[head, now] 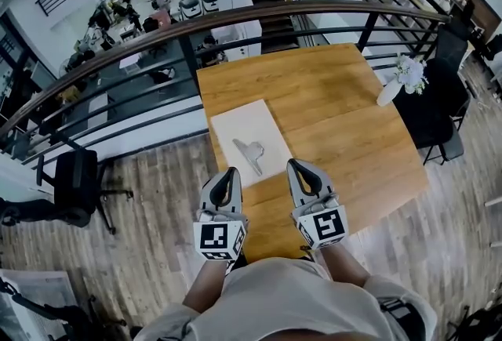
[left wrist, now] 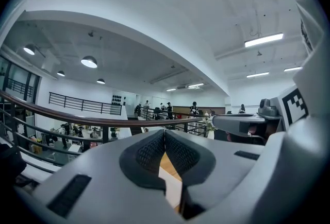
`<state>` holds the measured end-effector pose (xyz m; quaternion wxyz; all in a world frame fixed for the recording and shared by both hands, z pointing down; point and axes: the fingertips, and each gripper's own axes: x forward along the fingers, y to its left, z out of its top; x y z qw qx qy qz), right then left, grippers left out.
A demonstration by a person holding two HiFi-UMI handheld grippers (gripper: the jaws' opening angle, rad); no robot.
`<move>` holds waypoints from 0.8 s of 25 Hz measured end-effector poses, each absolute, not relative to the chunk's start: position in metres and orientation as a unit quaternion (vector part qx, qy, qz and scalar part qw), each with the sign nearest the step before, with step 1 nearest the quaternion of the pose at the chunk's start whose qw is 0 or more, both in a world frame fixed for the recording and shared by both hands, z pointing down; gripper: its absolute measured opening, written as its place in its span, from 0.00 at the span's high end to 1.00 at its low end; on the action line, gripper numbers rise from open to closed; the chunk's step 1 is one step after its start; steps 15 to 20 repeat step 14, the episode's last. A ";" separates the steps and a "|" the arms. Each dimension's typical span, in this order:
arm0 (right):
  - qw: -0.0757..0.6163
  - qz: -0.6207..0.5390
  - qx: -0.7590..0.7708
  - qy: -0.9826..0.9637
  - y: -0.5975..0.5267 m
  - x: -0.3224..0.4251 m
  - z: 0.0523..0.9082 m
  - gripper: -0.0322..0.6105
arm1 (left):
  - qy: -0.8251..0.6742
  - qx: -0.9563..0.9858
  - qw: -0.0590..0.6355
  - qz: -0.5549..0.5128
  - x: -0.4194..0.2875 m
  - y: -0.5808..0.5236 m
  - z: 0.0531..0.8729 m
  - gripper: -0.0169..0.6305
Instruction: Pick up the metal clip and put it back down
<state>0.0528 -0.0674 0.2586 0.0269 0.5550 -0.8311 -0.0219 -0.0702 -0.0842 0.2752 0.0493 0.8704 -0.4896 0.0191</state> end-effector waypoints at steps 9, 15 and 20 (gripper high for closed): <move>0.025 -0.009 0.558 -0.829 -0.071 0.056 0.267 0.91 | -0.487 0.871 0.055 0.026 -0.066 -0.088 0.283 0.94; 0.027 0.006 0.560 -0.828 -0.068 0.061 0.277 0.91 | -0.488 0.870 0.061 0.036 -0.065 -0.085 0.292 0.94; 0.027 0.006 0.560 -0.828 -0.068 0.061 0.277 0.91 | -0.488 0.870 0.061 0.036 -0.065 -0.085 0.292 0.94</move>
